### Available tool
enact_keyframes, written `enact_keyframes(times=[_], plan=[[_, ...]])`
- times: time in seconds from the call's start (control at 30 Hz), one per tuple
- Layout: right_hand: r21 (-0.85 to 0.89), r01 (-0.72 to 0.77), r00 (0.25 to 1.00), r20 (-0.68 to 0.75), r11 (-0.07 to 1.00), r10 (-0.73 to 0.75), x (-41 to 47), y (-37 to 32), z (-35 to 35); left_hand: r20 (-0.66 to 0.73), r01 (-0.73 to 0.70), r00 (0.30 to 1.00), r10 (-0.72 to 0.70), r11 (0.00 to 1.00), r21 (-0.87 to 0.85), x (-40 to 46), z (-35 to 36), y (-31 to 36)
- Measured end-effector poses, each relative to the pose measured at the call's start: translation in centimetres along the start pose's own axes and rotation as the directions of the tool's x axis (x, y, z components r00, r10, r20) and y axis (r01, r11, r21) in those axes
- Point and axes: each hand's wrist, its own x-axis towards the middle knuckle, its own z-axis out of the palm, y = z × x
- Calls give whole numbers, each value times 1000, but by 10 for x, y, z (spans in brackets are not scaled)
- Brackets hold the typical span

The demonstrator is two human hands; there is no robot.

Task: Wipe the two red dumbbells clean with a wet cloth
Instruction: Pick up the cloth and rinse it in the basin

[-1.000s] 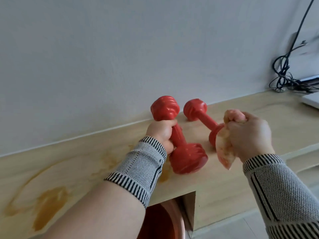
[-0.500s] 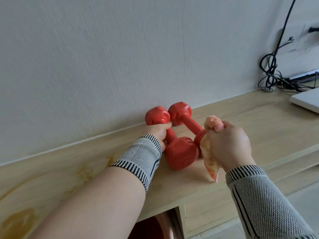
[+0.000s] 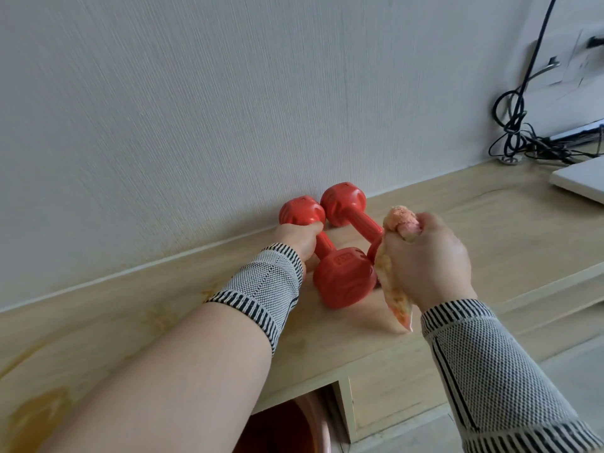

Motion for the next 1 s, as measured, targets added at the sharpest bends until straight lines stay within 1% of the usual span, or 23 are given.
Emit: enact_keyframes(times=[0.07,0.13,0.17,0.23,0.3,0.33,0.37,0.4,0.43,0.47,0.53,0.57,0.63,0.67,0.73,0.87,0.93,1.0], plan=[[-3,41,998,-55,999,-41,-10,-10,-3,-61,-73,995,79,992,103,-8,-14,3],[49,138,985,-109,989,-132,-23,-25,-6,-98,-143,979,180,943,301,-17,-36,4],[92,195,976,-115,976,-184,-30,-34,-6,-121,-164,967,223,914,371,-20,-49,2],[202,268,963,-54,942,-263,-47,-52,1,-134,-171,959,252,884,435,-30,-75,-7],[282,282,946,77,917,-314,-64,-66,17,-129,-167,953,275,828,535,-38,-99,-19],[264,277,931,165,924,-327,-72,-69,26,-129,-151,953,275,797,585,-42,-110,-26],[167,294,906,265,941,-330,-80,-70,37,-140,-129,952,274,768,627,-44,-120,-31],[11,352,874,354,936,-333,-88,-68,48,-156,-105,949,275,739,666,-48,-130,-35],[-145,441,842,408,886,-353,-96,-67,58,-164,-84,945,281,698,711,-51,-141,-38],[-265,533,810,435,804,-394,-102,-65,68,-159,-63,947,278,648,759,-54,-151,-40],[-367,647,747,481,668,-459,-112,-60,86,-140,-24,956,260,542,840,-59,-167,-44],[-392,669,728,521,632,-447,-115,-58,95,-139,-3,958,249,496,868,-60,-176,-47],[-472,631,742,599,615,-302,-117,-51,109,-139,37,966,220,414,910,-61,-191,-54],[-507,591,761,609,627,-225,-117,-47,115,-136,52,970,201,374,926,-59,-199,-58],[-533,518,794,590,669,-145,-116,-45,123,-148,88,976,162,328,941,-52,-216,-68],[-519,502,810,562,692,-166,-118,-56,140,-191,164,979,77,273,948,-45,-249,-84],[-511,512,788,599,690,-140,-115,-63,154,-172,160,985,18,282,946,-42,-261,-91],[-494,544,750,649,678,-128,-113,-72,171,-128,126,992,-9,279,952,-39,-269,-97]])
